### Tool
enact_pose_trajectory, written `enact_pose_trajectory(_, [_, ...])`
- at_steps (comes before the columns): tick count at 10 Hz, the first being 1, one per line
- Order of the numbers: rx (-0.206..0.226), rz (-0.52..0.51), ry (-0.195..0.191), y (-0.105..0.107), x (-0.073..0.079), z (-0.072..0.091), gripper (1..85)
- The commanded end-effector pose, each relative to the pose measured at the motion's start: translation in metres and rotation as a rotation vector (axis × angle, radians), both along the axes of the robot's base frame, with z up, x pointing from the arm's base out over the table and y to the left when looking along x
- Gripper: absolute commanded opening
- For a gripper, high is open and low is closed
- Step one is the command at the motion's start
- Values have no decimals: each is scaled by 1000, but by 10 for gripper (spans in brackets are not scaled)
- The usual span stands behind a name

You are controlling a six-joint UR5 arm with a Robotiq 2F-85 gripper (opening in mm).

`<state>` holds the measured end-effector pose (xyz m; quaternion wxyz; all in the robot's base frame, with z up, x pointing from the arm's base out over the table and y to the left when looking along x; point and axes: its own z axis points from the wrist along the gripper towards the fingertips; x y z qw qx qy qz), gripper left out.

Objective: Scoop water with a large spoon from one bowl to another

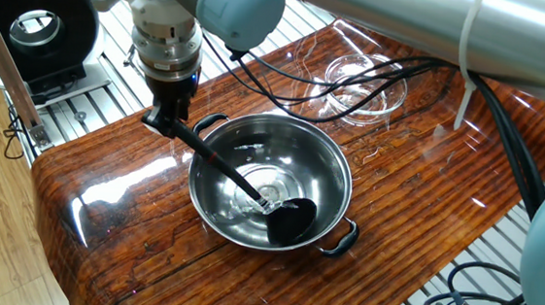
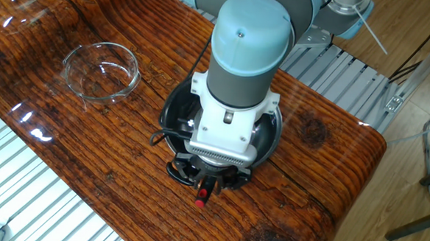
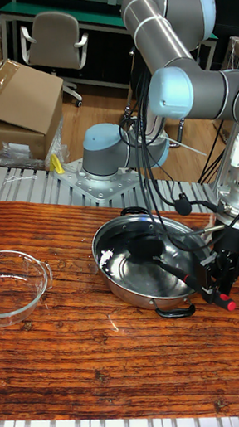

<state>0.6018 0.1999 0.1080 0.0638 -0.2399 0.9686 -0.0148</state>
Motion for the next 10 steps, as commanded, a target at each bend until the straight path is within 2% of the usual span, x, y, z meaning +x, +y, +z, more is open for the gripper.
enact_pose_trajectory(1, [26, -16, 1, 5, 1, -1, 420])
enact_pose_trajectory(10, [28, -5, -13, 0, 4, -12, 420])
